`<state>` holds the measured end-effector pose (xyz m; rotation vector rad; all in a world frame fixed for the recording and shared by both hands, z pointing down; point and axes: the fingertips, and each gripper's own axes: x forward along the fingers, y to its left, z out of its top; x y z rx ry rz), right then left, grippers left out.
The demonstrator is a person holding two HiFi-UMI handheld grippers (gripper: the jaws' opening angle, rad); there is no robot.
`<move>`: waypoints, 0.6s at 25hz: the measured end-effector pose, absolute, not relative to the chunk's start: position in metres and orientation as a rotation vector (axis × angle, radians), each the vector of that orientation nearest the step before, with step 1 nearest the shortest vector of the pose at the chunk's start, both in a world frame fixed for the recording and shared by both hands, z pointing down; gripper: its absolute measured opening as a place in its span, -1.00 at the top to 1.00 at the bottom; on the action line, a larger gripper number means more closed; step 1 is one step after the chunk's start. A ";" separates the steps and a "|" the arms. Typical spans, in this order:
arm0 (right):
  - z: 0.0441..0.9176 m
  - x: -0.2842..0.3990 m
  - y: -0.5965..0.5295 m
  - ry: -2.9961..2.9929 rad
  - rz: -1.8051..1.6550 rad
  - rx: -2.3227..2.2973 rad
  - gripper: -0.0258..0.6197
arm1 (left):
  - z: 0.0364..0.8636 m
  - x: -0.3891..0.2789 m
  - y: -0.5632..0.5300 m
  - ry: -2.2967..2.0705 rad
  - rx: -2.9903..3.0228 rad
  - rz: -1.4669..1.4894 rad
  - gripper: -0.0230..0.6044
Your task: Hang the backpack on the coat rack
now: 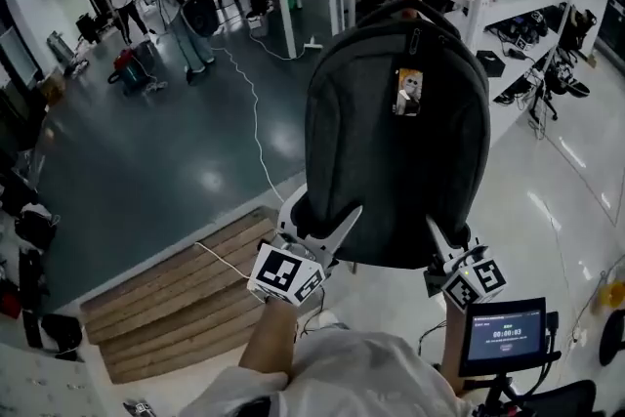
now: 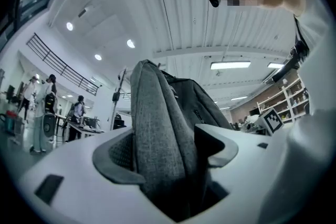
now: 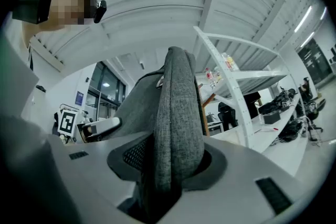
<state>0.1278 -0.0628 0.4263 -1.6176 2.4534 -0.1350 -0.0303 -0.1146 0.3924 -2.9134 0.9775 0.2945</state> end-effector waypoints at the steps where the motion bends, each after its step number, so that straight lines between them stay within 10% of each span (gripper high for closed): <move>1: 0.425 0.113 -0.081 2.478 -0.130 -1.585 0.42 | 0.391 -0.046 -0.129 1.017 -2.896 0.299 -0.12; 15: 0.410 0.011 -0.185 2.711 -0.119 -1.215 0.42 | 0.383 -0.156 -0.183 1.435 -2.675 0.322 -0.11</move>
